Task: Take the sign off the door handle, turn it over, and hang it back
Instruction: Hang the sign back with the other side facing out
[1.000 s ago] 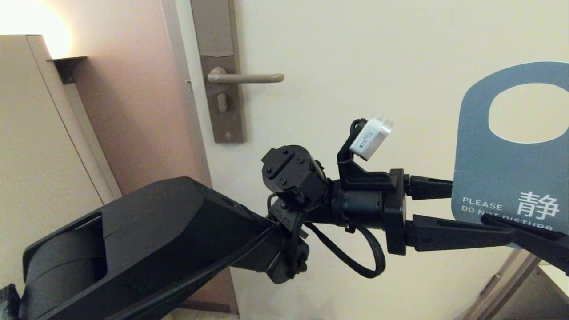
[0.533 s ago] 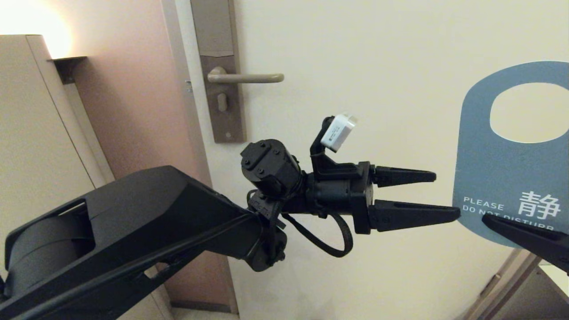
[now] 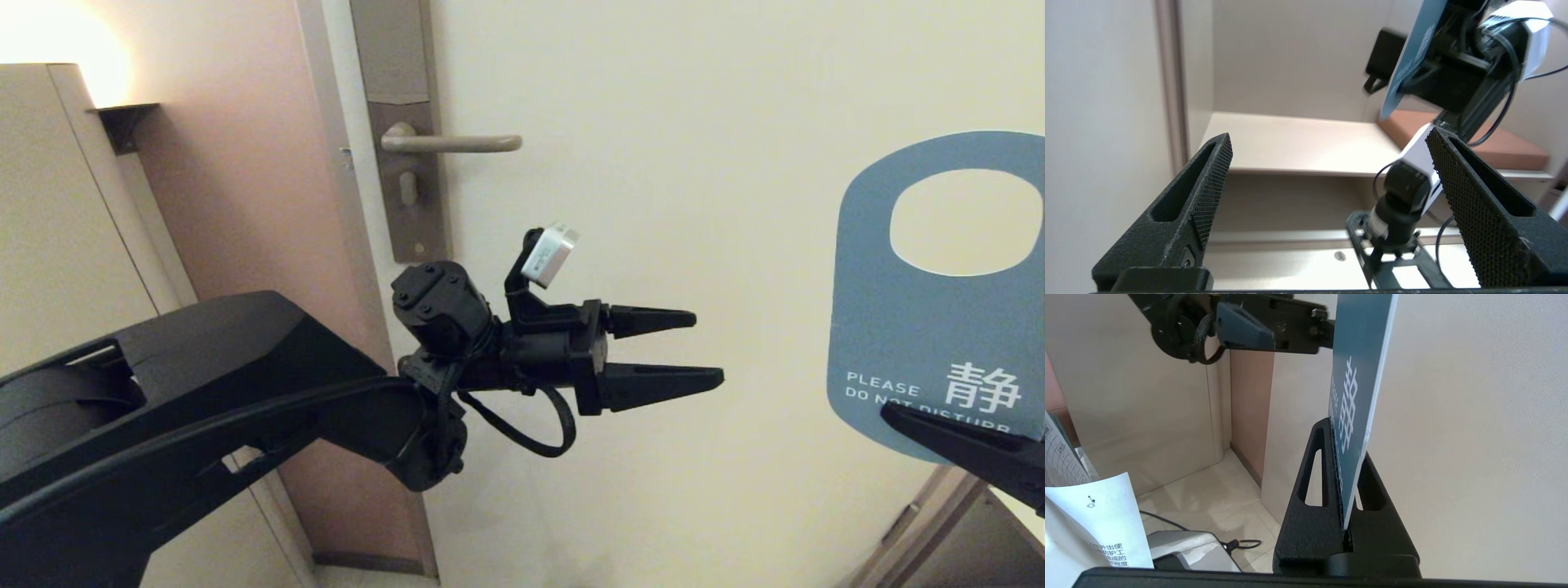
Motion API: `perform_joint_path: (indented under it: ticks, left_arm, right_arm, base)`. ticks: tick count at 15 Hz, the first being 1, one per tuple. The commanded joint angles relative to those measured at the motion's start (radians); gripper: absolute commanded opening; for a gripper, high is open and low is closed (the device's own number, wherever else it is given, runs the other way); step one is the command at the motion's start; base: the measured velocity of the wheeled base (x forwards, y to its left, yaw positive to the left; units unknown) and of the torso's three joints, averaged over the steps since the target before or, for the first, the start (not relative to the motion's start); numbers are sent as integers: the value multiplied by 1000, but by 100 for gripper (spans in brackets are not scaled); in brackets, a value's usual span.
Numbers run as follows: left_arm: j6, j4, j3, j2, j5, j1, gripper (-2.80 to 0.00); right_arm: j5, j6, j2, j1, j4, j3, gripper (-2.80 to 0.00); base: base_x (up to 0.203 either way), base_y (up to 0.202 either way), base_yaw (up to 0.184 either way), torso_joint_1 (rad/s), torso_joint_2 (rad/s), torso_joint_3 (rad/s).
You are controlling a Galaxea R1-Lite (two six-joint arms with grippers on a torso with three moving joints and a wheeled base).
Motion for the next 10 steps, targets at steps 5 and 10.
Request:
perform_joint_path:
  ticks: [5, 10]
  left_arm:
    - [41, -2, 113, -91, -4, 16, 0]
    - [58, -5, 115, -112, -4, 17, -280]
  right_arm:
    - [2, -1, -2, 0, -3, 3, -280]
    - [2, -1, -11, 0, -1, 5, -280]
  base:
    - [0, 0, 0, 0, 0, 0]
    - [0, 0, 0, 0, 0, 0]
